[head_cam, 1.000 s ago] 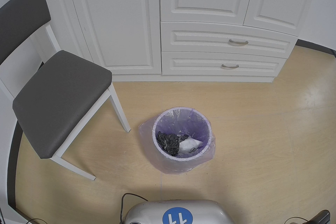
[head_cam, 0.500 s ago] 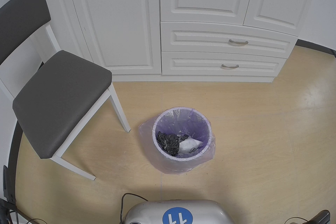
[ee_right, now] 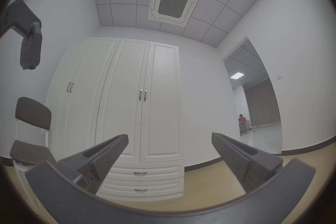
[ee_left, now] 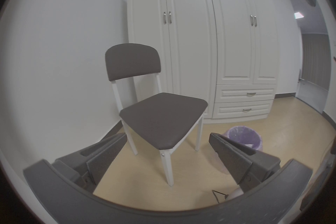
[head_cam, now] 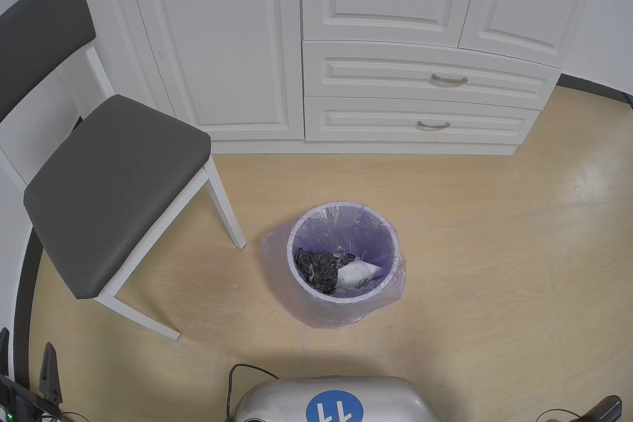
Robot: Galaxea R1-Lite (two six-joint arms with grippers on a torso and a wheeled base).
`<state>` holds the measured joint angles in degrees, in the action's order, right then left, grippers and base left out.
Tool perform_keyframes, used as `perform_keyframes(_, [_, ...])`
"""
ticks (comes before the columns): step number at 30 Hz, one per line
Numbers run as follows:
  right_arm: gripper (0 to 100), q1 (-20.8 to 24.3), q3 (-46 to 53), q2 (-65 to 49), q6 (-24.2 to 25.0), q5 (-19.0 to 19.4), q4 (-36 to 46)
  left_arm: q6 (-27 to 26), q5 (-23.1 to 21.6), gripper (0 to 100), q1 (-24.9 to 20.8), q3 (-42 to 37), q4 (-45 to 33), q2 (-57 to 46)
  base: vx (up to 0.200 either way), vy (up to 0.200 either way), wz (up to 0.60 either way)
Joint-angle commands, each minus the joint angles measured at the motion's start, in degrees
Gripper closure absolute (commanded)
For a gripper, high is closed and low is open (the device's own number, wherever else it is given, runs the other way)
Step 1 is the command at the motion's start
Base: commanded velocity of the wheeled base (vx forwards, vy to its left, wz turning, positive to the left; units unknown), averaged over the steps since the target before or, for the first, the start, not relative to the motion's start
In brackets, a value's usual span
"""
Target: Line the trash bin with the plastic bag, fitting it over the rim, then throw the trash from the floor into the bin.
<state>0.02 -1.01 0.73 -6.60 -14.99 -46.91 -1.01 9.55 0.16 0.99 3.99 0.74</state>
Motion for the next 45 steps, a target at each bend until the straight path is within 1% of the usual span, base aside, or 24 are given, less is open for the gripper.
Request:
perform_keyframes(1, [0,0.0,1.0,-0.7,-0.1,0.0,0.1,0.3,-2.1,0,0.0,-1.0,0.0,-0.7,0.000,0.000,0.00])
perform_keyframes(4, [0,0.0,1.0,-0.7,-0.1,-0.1,0.1,1.5,-5.3,0,0.0,-1.0,-0.4,-0.7,0.000,0.000,0.00])
perform_keyframes(5, [0,0.0,1.0,-0.7,-0.1,-0.1,0.1,1.5,-5.3,0,0.0,-1.0,-0.4,-0.7,0.000,0.000,0.00])
perform_keyframes(7, [0,0.0,1.0,-0.7,0.2,-0.4,0.1,2.8,-6.7,0,0.0,-1.0,-0.4,-0.7,0.000,0.000,0.00])
perform_keyframes(9, [0,0.0,1.0,-0.7,0.3,-0.8,0.1,3.4,-6.2,0,0.1,-1.0,-0.4,-0.7,0.000,0.000,0.00])
perform_keyframes(13, [0,0.0,1.0,-0.7,0.3,-0.8,0.1,0.5,-3.7,0,0.0,-1.0,0.3,-0.7,0.000,0.000,0.00])
perform_keyframes(16, [0,0.0,1.0,-0.7,0.2,-0.8,-0.1,0.6,-3.7,0,0.0,-0.9,1.6,-0.7,0.000,0.000,0.00])
perform_keyframes(17, [0,0.0,1.0,-0.7,0.3,-0.8,-0.3,0.5,-3.6,0,0.0,-1.0,0.6,-0.7,0.000,0.000,0.00])
perform_keyframes(21, [0,0.0,1.0,-0.7,0.4,-0.9,-0.2,1.6,-4.6,0,0.0,-0.8,-2.0,-0.7,0.000,0.000,0.00])
perform_keyframes(23, [0,0.0,1.0,-0.7,0.5,-0.9,0.0,2.3,-6.6,0,0.0,-1.0,-3.2,-0.7,0.000,0.000,0.00])
perform_keyframes(24, [0,0.0,1.0,-0.7,0.5,-0.9,0.0,2.3,-6.6,0,0.0,-1.0,-3.2,-0.7,0.000,0.000,0.00])
perform_keyframes(25, [0,0.0,1.0,-0.7,0.9,-1.1,0.2,1.7,-8.6,0,-0.1,-1.0,-4.1,-0.7,0.000,0.000,0.00])
perform_keyframes(28, [0,0.0,1.0,-0.7,1.3,-2.0,0.4,1.4,-8.3,0,-0.1,-1.0,-4.0,-0.7,0.000,0.000,0.00])
perform_keyframes(34, [0,0.0,1.0,-0.7,1.4,-2.0,1.6,2.1,-8.1,0,-0.1,-1.0,-4.0,-0.7,0.000,0.000,0.00])
perform_keyframes(36, [0,0.0,1.0,-0.7,0.9,-0.3,9.2,2.1,-8.1,0,-0.1,-1.0,-4.0,-0.7,0.000,0.000,0.00])
perform_keyframes(38, [0,0.0,1.0,-0.7,1.1,3.1,16.4,2.1,-8.1,0,-0.1,-1.0,-4.0,-0.7,0.000,0.000,0.00])
perform_keyframes(39, [0,0.0,1.0,-0.7,1.1,3.1,16.4,2.1,-8.1,0,-0.1,-1.0,-4.0,-0.7,0.000,0.000,0.00])
perform_keyframes(40, [0,0.0,1.0,-0.7,1.3,5.9,24.2,2.2,-8.1,0,-0.1,-1.0,-4.0,-0.7,0.000,0.000,0.00])
perform_keyframes(41, [0,0.0,1.0,-0.7,1.3,6.6,28.2,2.2,-8.1,0,-0.1,-1.0,-4.0,-0.7,0.000,0.000,0.00])
perform_keyframes(43, [0,0.0,1.0,-0.7,1.5,7.3,33.6,2.5,-8.1,0,-0.1,-1.0,-4.0,-0.7,0.000,0.000,0.00])
perform_keyframes(44, [0,0.0,1.0,-0.7,1.5,7.3,33.6,2.5,-8.1,0,-0.1,-1.0,-4.0,-0.7,0.000,0.000,0.00])
perform_keyframes(45, [0,0.0,1.0,-0.7,2.0,7.7,36.4,2.7,-8.1,0,-0.1,-1.0,-4.0,-0.7,0.000,0.000,0.00])
